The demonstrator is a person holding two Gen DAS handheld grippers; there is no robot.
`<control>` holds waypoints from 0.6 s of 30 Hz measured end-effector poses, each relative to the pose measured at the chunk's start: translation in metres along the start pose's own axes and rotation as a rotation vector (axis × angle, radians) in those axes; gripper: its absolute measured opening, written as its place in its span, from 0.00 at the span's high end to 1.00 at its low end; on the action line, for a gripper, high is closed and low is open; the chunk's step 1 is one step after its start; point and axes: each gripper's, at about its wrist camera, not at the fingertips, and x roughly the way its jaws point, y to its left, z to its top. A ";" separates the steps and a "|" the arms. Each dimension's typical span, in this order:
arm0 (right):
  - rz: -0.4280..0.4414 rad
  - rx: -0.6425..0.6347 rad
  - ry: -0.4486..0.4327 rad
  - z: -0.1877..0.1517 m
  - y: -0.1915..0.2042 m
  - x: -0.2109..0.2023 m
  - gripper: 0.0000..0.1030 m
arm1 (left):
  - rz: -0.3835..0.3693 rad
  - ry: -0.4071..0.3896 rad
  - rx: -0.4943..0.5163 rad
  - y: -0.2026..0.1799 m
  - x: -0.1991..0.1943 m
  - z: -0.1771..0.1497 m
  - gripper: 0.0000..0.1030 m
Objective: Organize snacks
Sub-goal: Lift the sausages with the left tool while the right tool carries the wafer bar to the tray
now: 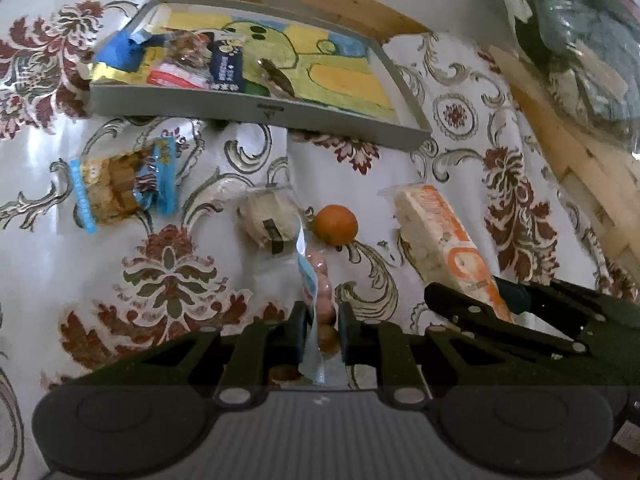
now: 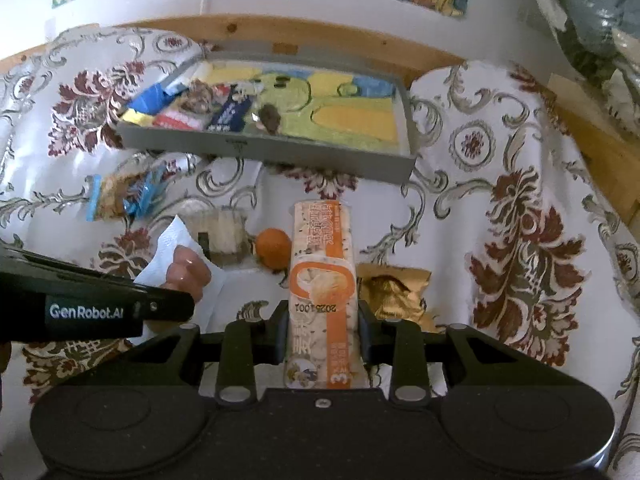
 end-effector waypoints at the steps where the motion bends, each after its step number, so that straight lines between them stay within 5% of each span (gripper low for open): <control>1: -0.002 -0.003 -0.009 0.000 0.001 -0.002 0.66 | 0.000 -0.005 -0.005 0.000 -0.002 0.000 0.83; 18: 0.028 0.039 -0.152 0.011 -0.001 -0.021 0.66 | 0.004 -0.168 -0.056 0.001 -0.033 0.027 0.83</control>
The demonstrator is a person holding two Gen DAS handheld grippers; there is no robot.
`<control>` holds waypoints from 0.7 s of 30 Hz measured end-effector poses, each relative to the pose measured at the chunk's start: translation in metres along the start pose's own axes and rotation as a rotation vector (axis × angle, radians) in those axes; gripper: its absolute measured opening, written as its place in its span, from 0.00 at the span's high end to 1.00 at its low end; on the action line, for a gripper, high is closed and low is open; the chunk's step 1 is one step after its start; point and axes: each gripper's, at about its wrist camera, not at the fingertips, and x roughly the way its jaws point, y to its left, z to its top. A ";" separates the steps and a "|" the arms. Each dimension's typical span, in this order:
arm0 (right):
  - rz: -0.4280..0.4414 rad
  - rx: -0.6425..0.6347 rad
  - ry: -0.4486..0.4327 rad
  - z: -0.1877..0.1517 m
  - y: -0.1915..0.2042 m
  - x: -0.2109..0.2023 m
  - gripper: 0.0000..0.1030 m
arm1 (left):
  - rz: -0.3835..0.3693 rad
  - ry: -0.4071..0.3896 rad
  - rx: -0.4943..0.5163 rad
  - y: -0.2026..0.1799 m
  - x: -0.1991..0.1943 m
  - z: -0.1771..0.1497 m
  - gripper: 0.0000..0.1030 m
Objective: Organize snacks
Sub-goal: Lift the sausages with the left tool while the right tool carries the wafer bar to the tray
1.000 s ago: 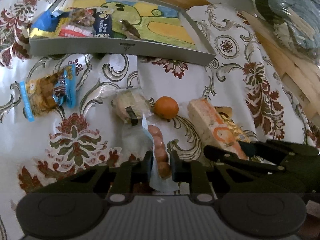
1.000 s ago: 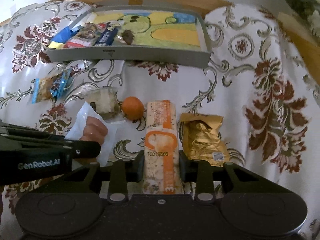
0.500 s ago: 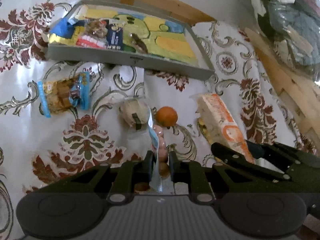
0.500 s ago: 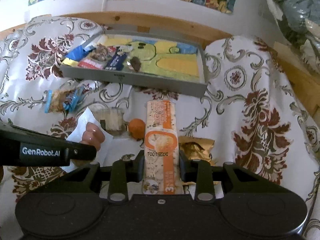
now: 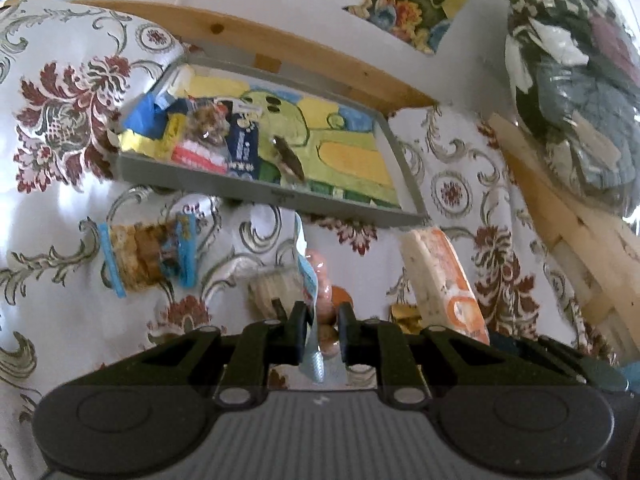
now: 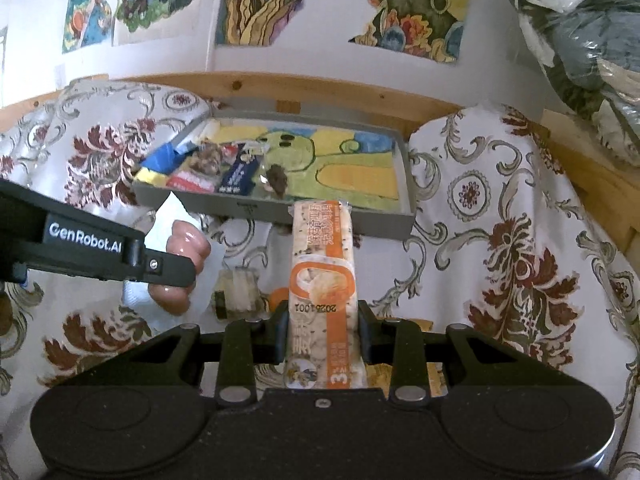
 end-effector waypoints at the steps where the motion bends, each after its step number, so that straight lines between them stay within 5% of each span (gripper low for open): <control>1: 0.002 0.000 -0.006 0.001 0.000 0.000 0.66 | 0.002 -0.006 -0.003 0.000 0.000 0.001 0.83; 21: 0.057 0.001 -0.069 0.050 -0.005 0.014 0.66 | 0.014 -0.097 0.016 -0.001 0.008 0.053 0.83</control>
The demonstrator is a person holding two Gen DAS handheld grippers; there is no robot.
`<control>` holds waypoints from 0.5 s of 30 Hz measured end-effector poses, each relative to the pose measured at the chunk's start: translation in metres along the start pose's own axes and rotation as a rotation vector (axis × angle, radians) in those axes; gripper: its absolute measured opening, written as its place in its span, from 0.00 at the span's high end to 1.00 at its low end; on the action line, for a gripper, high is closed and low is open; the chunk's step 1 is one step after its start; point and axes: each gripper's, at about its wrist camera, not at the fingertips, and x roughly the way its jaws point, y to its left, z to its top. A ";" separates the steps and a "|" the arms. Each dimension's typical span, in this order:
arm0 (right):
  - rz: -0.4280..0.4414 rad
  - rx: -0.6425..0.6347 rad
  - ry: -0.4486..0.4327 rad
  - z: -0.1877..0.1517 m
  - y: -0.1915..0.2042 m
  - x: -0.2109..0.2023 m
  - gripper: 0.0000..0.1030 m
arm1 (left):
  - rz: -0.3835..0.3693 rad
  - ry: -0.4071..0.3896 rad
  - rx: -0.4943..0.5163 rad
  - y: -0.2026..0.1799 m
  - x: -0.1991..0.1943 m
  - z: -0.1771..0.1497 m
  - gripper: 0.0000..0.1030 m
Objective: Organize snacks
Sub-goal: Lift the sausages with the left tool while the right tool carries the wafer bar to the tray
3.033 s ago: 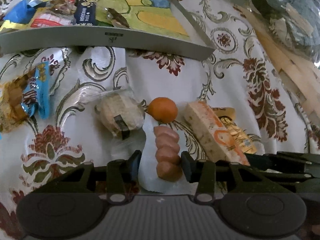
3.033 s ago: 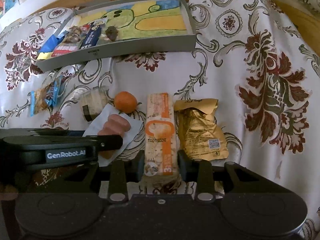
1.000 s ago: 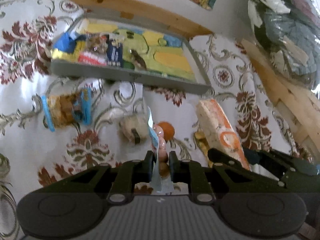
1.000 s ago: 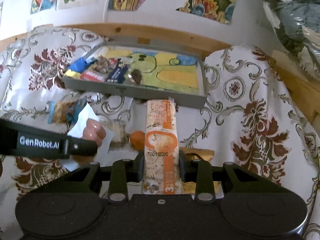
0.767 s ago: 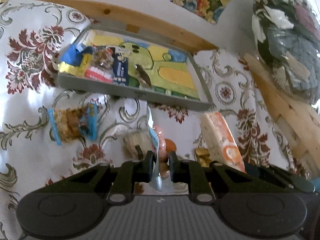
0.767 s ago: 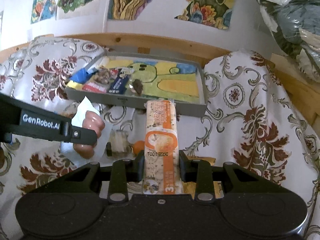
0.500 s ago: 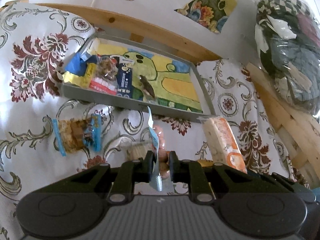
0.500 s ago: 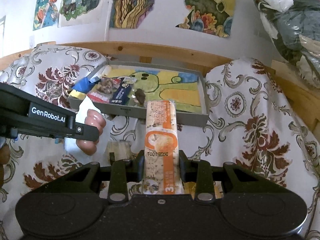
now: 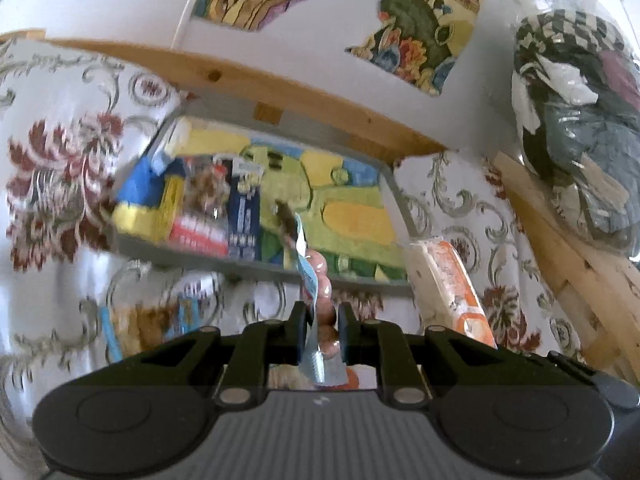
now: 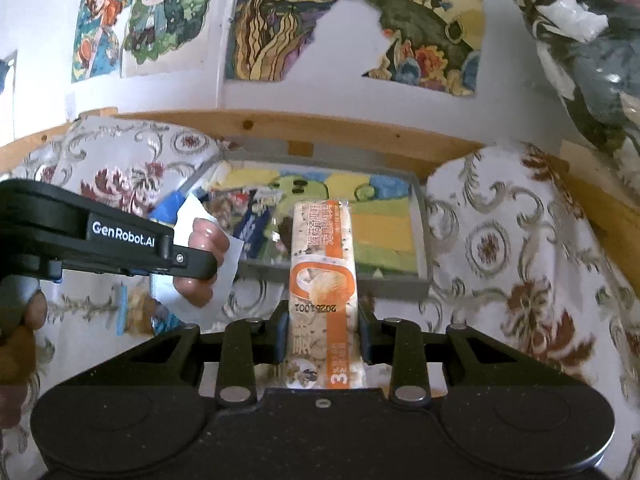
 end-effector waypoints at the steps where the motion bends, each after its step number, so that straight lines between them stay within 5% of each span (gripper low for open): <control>1: 0.001 -0.004 -0.006 0.006 -0.002 0.004 0.66 | 0.001 -0.007 -0.004 0.000 0.001 0.005 0.83; 15: -0.009 -0.134 -0.111 0.078 -0.007 0.084 0.66 | 0.041 -0.088 -0.053 0.026 0.050 0.086 0.83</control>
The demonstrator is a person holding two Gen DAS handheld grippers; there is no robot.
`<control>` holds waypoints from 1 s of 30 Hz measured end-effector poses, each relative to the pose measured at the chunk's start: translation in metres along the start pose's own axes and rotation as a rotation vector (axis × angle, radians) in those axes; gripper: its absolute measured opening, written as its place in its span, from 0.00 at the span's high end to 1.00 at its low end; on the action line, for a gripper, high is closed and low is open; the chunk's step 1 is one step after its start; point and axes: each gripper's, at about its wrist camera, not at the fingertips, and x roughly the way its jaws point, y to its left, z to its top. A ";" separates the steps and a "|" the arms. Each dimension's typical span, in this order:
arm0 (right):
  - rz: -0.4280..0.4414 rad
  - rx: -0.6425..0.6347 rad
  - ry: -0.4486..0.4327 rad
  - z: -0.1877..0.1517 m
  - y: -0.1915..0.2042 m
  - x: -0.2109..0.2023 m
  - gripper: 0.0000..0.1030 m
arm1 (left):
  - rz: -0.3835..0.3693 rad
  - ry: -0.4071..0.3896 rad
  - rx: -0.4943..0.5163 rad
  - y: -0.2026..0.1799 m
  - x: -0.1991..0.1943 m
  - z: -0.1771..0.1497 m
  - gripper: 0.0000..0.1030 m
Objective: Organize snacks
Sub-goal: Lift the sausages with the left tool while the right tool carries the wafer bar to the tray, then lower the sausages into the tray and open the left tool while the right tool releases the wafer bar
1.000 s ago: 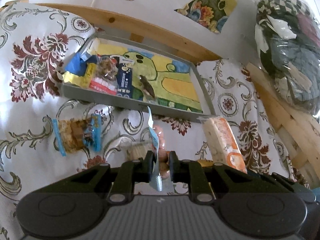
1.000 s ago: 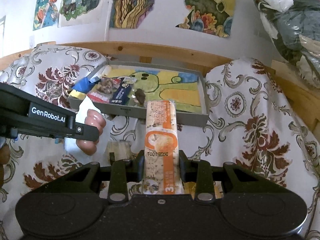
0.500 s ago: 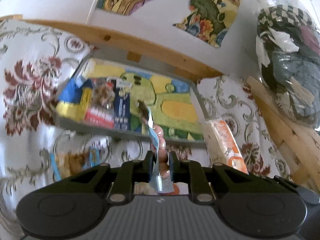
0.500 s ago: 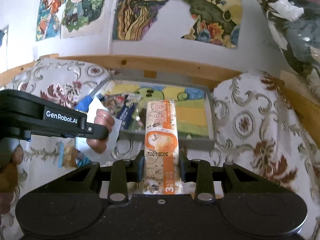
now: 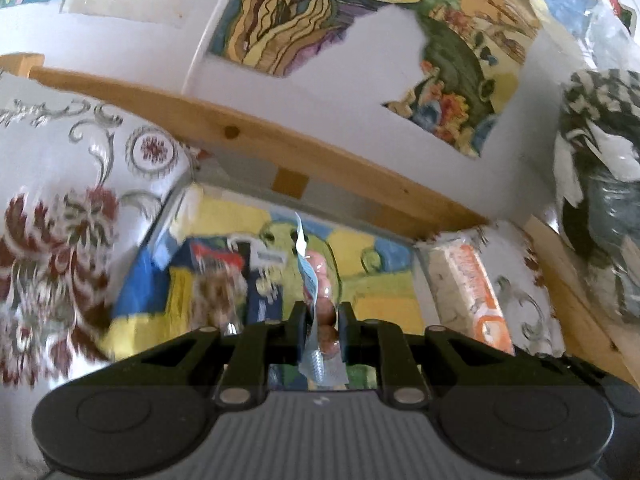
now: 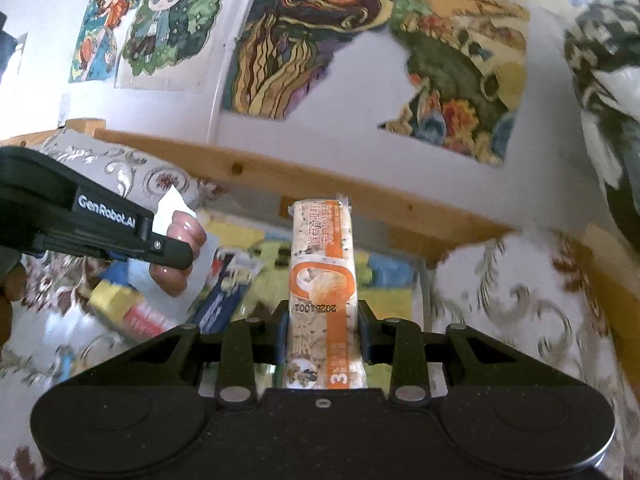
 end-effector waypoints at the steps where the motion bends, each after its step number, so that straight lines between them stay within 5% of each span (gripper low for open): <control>1: 0.004 -0.004 -0.013 0.003 -0.001 0.007 0.66 | 0.006 -0.004 0.007 0.001 0.006 0.004 0.83; 6: 0.004 0.003 -0.015 0.000 -0.009 0.046 0.66 | 0.019 0.015 0.038 0.009 0.045 0.012 0.83; 15: 0.021 0.061 0.134 -0.023 -0.012 0.099 0.66 | -0.003 0.109 0.033 0.013 0.101 -0.003 0.83; 30: 0.055 0.096 0.238 -0.044 -0.021 0.119 0.66 | 0.050 0.148 0.056 0.015 0.108 -0.008 0.79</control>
